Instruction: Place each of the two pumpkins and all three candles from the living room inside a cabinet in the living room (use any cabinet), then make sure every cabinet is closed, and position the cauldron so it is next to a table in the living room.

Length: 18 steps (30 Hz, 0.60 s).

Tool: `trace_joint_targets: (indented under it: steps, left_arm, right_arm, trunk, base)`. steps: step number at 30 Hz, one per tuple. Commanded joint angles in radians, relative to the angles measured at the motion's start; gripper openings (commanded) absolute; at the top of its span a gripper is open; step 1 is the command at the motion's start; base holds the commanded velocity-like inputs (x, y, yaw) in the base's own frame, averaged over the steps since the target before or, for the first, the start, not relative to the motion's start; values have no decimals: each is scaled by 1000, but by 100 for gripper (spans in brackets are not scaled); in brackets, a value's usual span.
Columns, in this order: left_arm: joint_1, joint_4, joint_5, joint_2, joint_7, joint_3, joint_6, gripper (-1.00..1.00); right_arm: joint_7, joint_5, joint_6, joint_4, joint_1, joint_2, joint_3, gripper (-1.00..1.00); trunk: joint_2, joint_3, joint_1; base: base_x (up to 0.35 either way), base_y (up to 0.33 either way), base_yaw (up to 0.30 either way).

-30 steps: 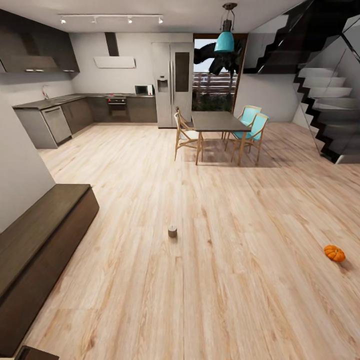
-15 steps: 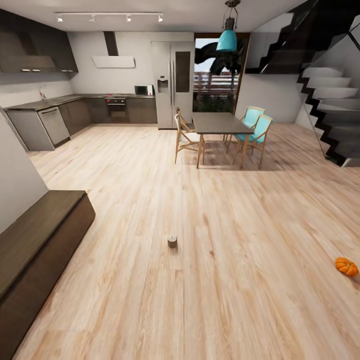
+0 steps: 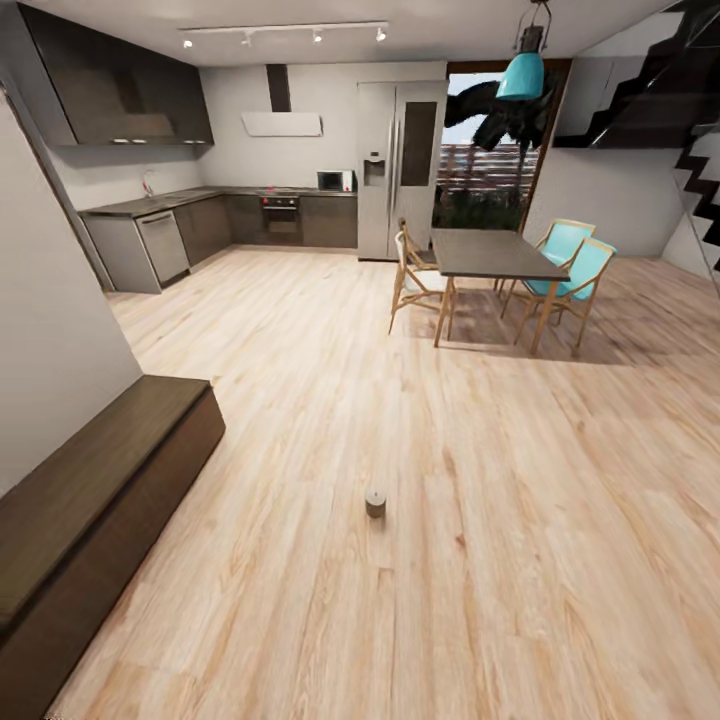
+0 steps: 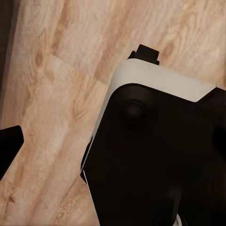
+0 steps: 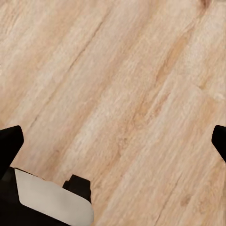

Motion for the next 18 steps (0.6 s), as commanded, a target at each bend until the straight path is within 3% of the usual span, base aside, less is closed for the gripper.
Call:
trace_joint_targets:
  steps: [1, 9, 18]
  left_arm:
    - [0, 0, 0, 0, 0, 0, 0, 100]
    - [0, 0, 0, 0, -1, 0, 0, 100]
    - [0, 0, 0, -1, -1, 0, 0, 100]
  right_arm:
    - [0, 0, 0, 0, 0, 0, 0, 100]
    - [0, 0, 0, 0, 0, 0, 0, 100]
    - [-1, -1, 1, 0, 0, 1, 0, 100]
  trunk:
    - [0, 0, 0]
    - [0, 0, 0]
    - [0, 0, 0]
  base:
    - [304, 0, 284]
    - [304, 0, 283]
    - [325, 0, 14]
